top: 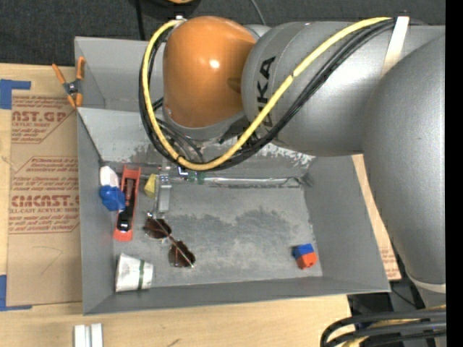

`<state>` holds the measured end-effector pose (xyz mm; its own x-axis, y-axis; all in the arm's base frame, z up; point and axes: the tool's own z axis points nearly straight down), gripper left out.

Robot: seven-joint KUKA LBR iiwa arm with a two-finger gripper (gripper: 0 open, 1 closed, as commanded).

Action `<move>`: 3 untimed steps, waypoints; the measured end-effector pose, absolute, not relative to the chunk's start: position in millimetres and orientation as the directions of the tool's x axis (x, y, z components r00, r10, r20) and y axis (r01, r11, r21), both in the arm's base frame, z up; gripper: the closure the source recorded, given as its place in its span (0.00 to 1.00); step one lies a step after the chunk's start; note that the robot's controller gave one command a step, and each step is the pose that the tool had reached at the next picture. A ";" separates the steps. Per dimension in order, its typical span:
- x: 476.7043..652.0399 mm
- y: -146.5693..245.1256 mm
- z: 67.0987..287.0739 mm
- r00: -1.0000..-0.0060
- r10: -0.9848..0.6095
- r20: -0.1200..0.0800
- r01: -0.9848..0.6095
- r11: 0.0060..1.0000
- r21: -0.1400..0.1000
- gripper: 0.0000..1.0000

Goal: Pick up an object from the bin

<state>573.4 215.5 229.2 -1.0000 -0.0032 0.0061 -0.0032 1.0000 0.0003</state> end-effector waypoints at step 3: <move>534.0 201.2 151.1 -0.999 -0.054 0.003 -0.054 0.999 -0.001 0.00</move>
Offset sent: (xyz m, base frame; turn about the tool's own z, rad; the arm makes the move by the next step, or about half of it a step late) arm -0.0115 -0.0507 -0.1051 -0.0370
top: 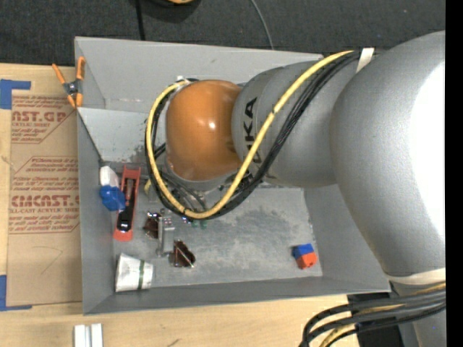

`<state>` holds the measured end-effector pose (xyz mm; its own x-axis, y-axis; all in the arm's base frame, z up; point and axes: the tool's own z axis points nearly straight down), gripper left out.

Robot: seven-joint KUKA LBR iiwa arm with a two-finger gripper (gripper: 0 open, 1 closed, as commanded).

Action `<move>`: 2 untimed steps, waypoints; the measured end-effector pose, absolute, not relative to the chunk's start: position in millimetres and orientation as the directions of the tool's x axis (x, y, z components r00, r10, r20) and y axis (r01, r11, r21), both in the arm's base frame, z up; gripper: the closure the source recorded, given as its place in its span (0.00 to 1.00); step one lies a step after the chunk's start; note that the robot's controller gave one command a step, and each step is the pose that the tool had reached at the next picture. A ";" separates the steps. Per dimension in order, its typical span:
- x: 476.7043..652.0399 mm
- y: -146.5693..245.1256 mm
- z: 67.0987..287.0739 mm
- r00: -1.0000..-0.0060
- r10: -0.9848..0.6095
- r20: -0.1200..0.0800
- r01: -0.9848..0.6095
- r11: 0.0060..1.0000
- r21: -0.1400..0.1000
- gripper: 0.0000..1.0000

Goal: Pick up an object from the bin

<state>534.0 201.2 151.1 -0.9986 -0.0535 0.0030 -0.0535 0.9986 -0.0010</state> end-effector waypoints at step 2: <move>524.9 179.1 109.2 -1.000 -0.022 0.003 -0.022 1.000 0.002 0.00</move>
Offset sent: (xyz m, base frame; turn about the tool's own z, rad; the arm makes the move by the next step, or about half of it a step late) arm -0.0029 -0.0425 -0.0414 0.0533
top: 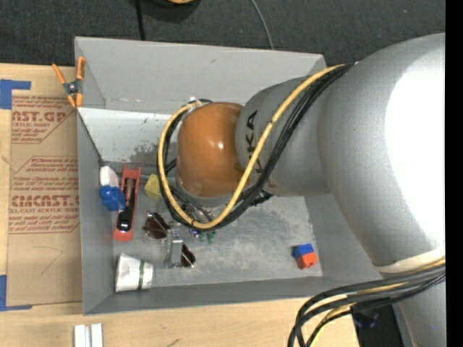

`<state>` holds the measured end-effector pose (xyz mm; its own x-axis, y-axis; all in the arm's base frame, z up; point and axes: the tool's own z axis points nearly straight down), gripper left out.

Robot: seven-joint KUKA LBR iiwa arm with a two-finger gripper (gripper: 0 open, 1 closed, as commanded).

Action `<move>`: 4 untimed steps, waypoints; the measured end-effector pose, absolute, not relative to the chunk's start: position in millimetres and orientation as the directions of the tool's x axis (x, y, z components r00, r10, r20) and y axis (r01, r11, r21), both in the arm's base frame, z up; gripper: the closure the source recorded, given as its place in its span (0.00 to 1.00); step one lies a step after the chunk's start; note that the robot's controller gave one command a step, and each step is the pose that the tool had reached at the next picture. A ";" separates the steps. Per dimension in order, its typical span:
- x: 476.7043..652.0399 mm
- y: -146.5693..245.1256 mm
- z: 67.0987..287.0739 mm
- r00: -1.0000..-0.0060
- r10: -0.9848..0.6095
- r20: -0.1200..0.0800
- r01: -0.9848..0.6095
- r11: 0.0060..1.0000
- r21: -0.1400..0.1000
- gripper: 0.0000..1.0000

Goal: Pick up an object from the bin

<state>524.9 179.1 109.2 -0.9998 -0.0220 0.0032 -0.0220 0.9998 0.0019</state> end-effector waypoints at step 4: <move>501.4 168.9 69.7 -1.000 -0.010 -0.005 -0.010 1.000 0.008 1.00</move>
Offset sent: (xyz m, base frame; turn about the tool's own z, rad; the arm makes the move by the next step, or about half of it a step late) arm 0.0000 0.0000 0.0000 0.0000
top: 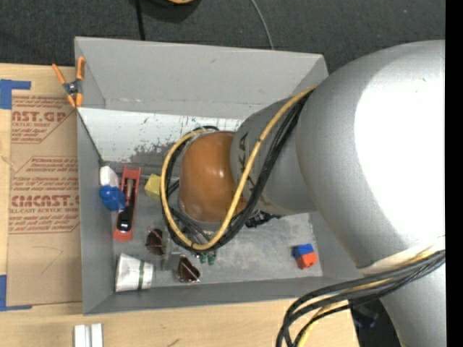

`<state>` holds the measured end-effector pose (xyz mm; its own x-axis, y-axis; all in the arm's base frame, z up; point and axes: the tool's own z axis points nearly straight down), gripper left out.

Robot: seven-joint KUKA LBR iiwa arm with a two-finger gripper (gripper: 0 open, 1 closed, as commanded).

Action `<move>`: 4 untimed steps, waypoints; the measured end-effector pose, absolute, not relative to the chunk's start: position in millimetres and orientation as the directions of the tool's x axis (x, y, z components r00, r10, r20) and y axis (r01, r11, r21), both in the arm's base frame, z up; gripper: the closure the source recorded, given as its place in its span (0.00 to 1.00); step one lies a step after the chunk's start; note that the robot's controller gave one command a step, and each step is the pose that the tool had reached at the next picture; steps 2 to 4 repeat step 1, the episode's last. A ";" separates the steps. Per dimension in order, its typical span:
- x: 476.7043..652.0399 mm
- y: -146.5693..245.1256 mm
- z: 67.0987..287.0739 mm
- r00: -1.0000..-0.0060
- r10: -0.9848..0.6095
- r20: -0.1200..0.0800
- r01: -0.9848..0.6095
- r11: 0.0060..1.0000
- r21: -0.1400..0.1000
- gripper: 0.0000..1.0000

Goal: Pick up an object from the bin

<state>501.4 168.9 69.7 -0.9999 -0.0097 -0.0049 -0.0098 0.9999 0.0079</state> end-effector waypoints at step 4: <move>501.4 168.9 69.7 -1.000 -0.010 -0.005 -0.010 1.000 0.008 1.00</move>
Offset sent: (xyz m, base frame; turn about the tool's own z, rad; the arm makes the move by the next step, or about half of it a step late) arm 0.0047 0.0159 0.0003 0.0281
